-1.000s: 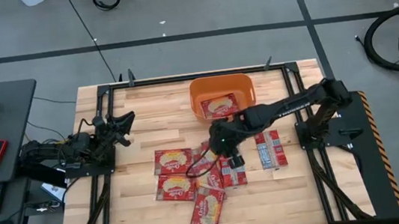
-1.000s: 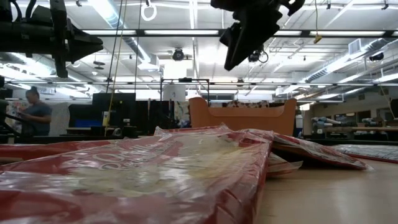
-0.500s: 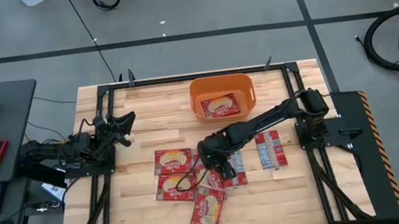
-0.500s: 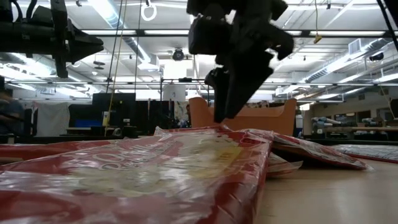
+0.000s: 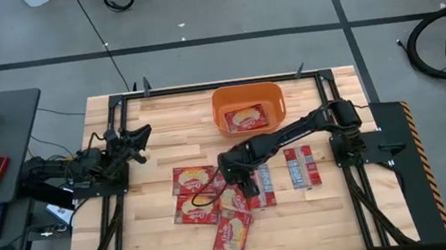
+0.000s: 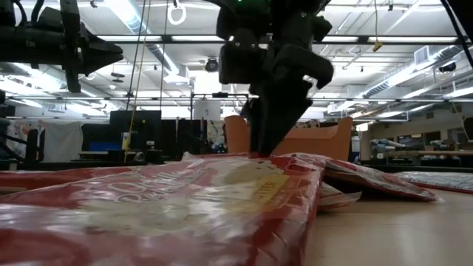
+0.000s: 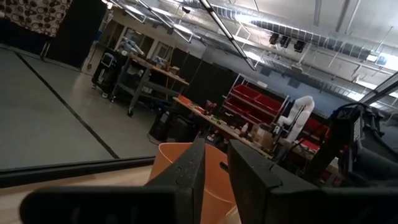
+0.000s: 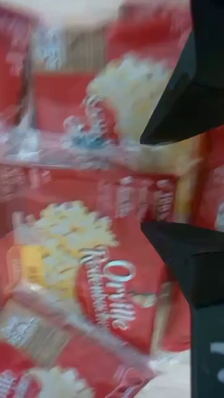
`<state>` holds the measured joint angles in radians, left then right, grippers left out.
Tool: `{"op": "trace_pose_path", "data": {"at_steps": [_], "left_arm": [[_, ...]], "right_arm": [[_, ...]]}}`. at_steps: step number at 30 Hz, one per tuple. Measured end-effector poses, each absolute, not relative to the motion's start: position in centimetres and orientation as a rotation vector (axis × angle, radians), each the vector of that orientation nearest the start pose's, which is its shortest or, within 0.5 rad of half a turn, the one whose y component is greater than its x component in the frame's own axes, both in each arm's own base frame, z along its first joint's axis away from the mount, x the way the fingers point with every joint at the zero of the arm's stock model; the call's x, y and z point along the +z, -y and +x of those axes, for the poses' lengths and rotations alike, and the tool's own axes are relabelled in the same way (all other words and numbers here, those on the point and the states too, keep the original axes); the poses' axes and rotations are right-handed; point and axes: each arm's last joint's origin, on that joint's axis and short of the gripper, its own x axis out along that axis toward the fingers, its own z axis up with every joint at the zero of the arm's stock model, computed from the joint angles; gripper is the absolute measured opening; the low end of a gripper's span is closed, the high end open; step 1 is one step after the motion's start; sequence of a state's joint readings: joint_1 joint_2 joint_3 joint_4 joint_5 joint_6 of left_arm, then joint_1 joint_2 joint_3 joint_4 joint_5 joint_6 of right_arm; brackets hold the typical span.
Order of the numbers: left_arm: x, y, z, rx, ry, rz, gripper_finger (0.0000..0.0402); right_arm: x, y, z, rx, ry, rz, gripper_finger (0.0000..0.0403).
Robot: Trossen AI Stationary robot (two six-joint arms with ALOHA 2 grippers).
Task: Sort popcorn bags into baskets
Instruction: Stack the popcorn bag on top of the other popcorn bag into the orange container
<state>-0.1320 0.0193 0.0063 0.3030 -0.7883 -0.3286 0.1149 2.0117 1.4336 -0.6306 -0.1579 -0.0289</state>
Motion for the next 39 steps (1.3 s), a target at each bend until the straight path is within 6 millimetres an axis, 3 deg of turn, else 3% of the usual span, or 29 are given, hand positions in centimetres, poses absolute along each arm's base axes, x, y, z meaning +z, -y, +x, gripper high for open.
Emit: {"op": "trace_pose_path", "data": {"at_steps": [9, 23, 27, 31, 39], "left_arm": [[19.1, -0.9, 8.8, 0.605, 0.369, -0.446, 0.0073], [19.0, -0.9, 8.8, 0.605, 0.369, -0.446, 0.0073], [19.0, -0.9, 8.8, 0.605, 0.369, -0.446, 0.0073], [19.1, -0.9, 8.8, 0.605, 0.369, -0.446, 0.0073], [19.0, -0.9, 8.8, 0.605, 0.368, -0.445, 0.0073]], "right_arm": [[16.8, -5.0, 40.3, 0.216, -1.195, -0.040, 0.0168], [16.4, -4.9, 39.9, 0.231, -1.212, -0.123, 0.0013], [16.6, -4.8, 39.9, 0.209, -1.228, -0.159, 0.0011], [18.2, -4.7, 40.0, 0.173, -1.270, -0.208, 0.0006], [23.4, -4.4, 40.8, 0.080, -1.283, -0.338, 0.0004]]}}
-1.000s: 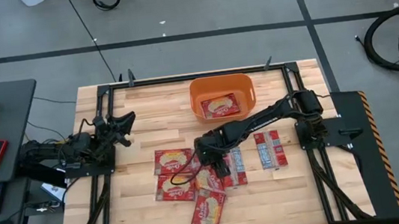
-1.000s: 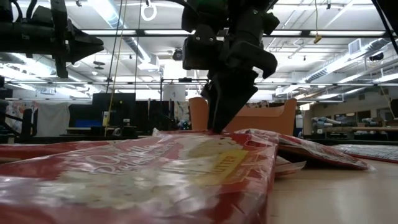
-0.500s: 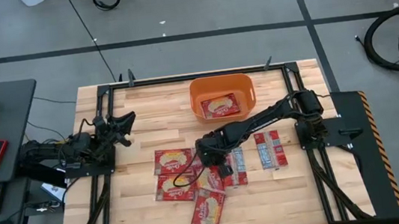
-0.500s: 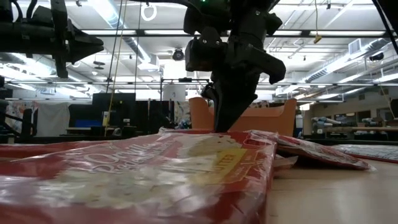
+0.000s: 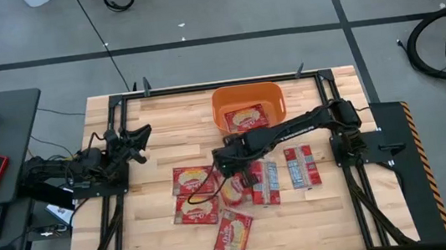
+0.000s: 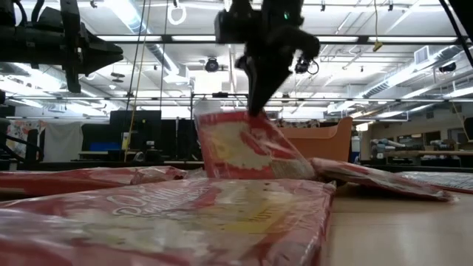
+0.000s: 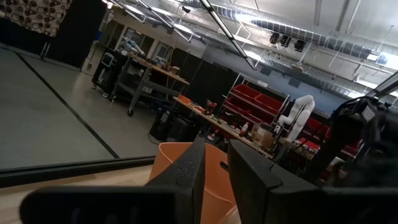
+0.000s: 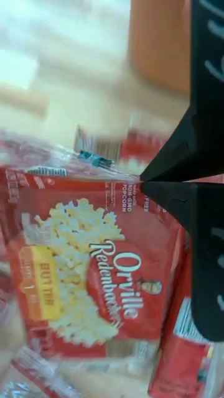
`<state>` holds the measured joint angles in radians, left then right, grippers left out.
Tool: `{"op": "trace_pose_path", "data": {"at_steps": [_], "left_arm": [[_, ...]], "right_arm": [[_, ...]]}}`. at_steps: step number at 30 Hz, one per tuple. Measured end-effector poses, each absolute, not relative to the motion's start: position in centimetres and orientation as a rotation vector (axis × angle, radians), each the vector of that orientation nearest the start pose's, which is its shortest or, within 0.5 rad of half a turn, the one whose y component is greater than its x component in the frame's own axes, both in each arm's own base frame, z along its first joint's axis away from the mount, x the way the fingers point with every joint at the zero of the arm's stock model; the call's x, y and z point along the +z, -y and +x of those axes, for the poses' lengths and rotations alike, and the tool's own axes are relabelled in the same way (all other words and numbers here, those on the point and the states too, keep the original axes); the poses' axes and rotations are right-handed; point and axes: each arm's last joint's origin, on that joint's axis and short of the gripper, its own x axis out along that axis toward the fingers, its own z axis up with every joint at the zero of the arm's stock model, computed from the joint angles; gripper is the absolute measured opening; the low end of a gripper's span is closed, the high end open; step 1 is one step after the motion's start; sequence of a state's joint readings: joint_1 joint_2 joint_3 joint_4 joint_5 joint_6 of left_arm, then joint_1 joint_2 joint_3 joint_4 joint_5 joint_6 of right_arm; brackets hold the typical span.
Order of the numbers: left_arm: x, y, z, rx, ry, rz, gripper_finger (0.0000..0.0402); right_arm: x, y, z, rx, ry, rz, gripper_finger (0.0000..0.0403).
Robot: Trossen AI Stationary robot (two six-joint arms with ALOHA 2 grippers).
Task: Sort popcorn bags into baskets
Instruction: Stack the popcorn bag on top of the other popcorn bag into the orange container
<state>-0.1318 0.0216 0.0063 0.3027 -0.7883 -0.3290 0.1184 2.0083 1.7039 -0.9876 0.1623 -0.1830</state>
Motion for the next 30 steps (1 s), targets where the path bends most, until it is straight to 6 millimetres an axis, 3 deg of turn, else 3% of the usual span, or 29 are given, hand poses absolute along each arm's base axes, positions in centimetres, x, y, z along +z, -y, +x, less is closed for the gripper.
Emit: {"op": "trace_pose_path", "data": {"at_steps": [6, 13, 22, 30], "left_arm": [[19.0, -0.9, 8.8, 0.605, 0.369, -0.445, 0.0073], [19.0, -0.9, 8.8, 0.605, 0.367, -0.445, 0.0073], [19.0, -0.9, 8.8, 0.605, 0.368, -0.445, 0.0073], [19.0, -0.9, 8.8, 0.605, 0.368, -0.445, 0.0073]], "right_arm": [[27.3, -3.9, 40.6, -0.019, -1.297, -0.455, 0.0004], [30.7, -3.4, 39.0, -0.068, -1.267, -0.497, 0.0003], [36.7, -1.9, 34.9, -0.157, -1.132, -0.476, 0.0004], [40.6, 1.0, 30.3, -0.231, -1.098, -0.534, 0.0005]]}}
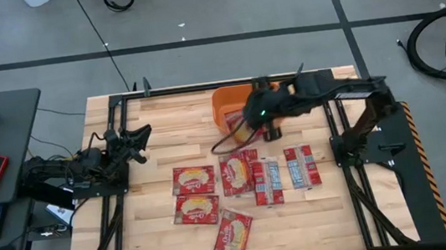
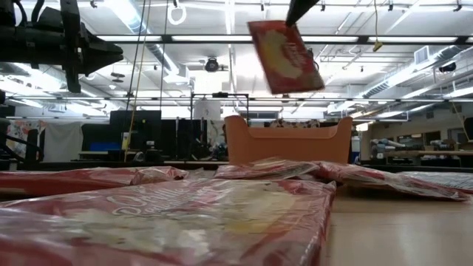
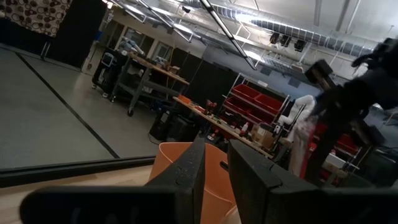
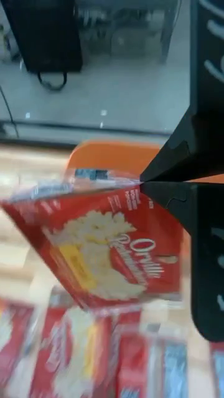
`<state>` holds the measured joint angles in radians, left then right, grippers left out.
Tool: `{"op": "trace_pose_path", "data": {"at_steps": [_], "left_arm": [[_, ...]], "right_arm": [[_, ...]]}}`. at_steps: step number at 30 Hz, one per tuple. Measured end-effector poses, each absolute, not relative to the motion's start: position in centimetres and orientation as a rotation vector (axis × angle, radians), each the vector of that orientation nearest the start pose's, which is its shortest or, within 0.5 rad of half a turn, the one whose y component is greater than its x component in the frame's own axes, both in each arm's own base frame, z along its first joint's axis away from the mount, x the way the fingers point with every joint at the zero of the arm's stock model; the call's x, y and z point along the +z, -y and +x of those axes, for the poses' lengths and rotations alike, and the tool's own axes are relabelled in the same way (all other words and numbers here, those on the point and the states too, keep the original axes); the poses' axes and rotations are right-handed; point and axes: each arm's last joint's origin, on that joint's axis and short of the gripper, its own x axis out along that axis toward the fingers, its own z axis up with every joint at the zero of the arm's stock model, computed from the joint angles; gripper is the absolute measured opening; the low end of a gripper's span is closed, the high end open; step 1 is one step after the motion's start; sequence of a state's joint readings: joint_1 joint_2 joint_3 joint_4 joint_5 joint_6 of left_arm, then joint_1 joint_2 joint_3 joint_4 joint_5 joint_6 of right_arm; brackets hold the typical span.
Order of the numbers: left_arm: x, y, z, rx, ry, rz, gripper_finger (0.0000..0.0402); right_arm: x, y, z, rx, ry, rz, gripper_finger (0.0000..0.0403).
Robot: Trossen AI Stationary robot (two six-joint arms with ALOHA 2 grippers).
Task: Sort popcorn bags into baskets
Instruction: Stack the popcorn bag on top of the other popcorn bag into the orange container
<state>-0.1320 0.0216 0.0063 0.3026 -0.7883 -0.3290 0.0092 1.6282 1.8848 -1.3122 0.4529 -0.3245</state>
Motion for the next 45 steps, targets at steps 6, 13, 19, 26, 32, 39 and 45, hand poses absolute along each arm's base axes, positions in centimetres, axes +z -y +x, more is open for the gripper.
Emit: {"op": "trace_pose_path", "data": {"at_steps": [6, 13, 19, 26, 32, 39, 45], "left_arm": [[19.1, -0.9, 8.8, 0.605, 0.368, -0.445, 0.0073], [19.1, -0.9, 8.8, 0.605, 0.369, -0.445, 0.0073], [19.1, -0.9, 8.8, 0.605, 0.368, -0.445, 0.0073], [19.0, -0.9, 8.8, 0.605, 0.368, -0.444, 0.0073], [19.0, -0.9, 8.8, 0.605, 0.368, -0.444, 0.0073], [19.0, -0.9, 8.8, 0.605, 0.368, -0.444, 0.0073], [19.0, -0.9, 8.8, 0.606, 0.368, -0.444, 0.0073]], "right_arm": [[41.1, 3.9, 27.7, -0.220, -1.133, -0.597, 0.0005], [38.7, 7.3, 26.2, -0.146, -1.243, -0.772, 0.0004], [35.2, 9.8, 26.2, -0.097, -1.297, -0.827, 0.0005], [30.8, 11.2, 26.7, 0.023, -1.344, -0.895, 0.0005], [27.7, 11.5, 26.8, 0.086, -1.363, -0.944, 0.0005], [26.3, 11.4, 27.3, 0.126, -1.292, -0.986, 0.0005], [25.7, 11.4, 27.6, 0.112, -1.249, -0.997, 0.0005]]}}
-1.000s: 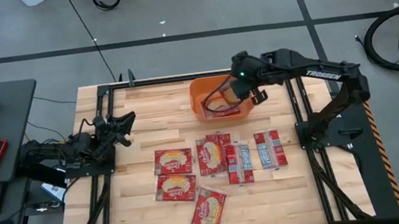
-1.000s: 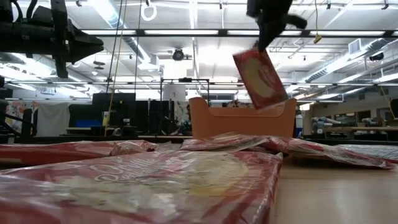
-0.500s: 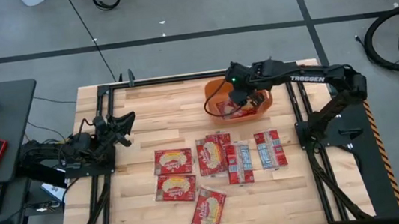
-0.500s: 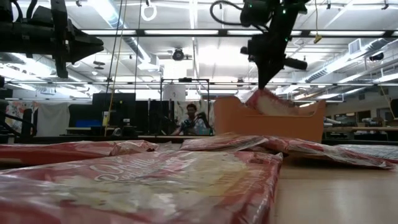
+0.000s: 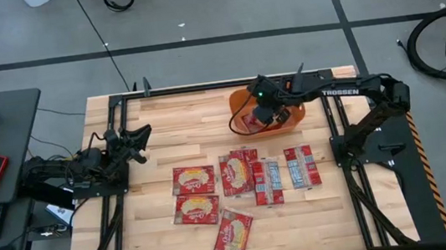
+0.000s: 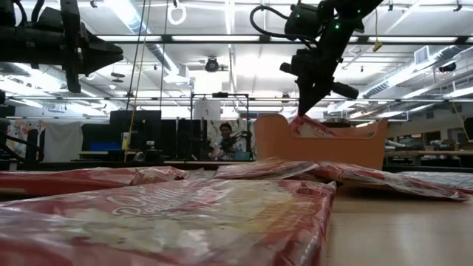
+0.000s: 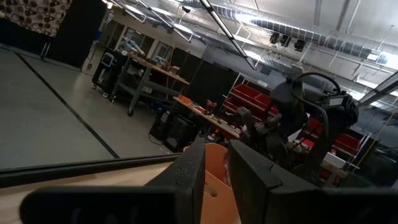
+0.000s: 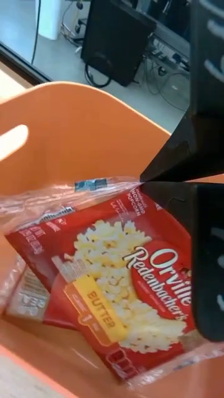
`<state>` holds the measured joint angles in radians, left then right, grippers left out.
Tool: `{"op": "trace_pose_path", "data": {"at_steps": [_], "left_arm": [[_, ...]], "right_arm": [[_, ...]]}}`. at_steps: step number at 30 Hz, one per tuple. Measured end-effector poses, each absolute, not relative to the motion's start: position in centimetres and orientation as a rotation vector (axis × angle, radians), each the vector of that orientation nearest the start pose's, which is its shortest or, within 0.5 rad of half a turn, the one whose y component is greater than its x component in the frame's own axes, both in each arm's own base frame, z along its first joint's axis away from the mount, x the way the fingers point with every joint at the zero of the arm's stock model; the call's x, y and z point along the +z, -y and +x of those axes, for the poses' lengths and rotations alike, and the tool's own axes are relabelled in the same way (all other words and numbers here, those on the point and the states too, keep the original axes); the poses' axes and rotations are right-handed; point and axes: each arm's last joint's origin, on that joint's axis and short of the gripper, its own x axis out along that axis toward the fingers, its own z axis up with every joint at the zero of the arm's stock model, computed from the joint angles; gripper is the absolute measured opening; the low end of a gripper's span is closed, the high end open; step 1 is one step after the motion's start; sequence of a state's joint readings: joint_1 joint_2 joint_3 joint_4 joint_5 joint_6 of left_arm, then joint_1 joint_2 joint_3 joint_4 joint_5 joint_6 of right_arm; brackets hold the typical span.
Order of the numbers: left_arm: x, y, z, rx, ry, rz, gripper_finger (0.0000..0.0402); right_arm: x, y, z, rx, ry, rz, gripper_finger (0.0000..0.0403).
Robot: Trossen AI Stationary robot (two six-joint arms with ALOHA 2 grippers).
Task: Sort popcorn bags into baskets
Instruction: Stack the popcorn bag on top of the other popcorn bag into the orange container
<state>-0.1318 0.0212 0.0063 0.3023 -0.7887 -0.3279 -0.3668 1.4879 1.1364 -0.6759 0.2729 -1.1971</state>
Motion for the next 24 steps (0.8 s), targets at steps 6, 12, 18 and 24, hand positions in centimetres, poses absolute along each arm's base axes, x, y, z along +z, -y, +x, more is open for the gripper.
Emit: {"op": "trace_pose_path", "data": {"at_steps": [6, 12, 18, 24], "left_arm": [[19.0, -0.9, 8.8, 0.606, 0.368, -0.444, 0.0073], [19.1, -0.9, 8.8, 0.606, 0.368, -0.443, 0.0073], [19.0, -0.9, 8.8, 0.605, 0.368, -0.443, 0.0073], [19.0, -0.9, 8.8, 0.606, 0.368, -0.444, 0.0073]], "right_arm": [[25.3, 11.4, 27.8, 0.084, -1.210, -0.967, 0.0038], [25.6, 10.9, 28.4, -0.049, -1.176, -0.905, 0.0095], [26.0, 8.7, 29.4, -0.225, -1.109, -0.774, 0.0116], [25.4, 6.0, 29.5, -0.132, -1.077, -0.516, 0.0115]]}}
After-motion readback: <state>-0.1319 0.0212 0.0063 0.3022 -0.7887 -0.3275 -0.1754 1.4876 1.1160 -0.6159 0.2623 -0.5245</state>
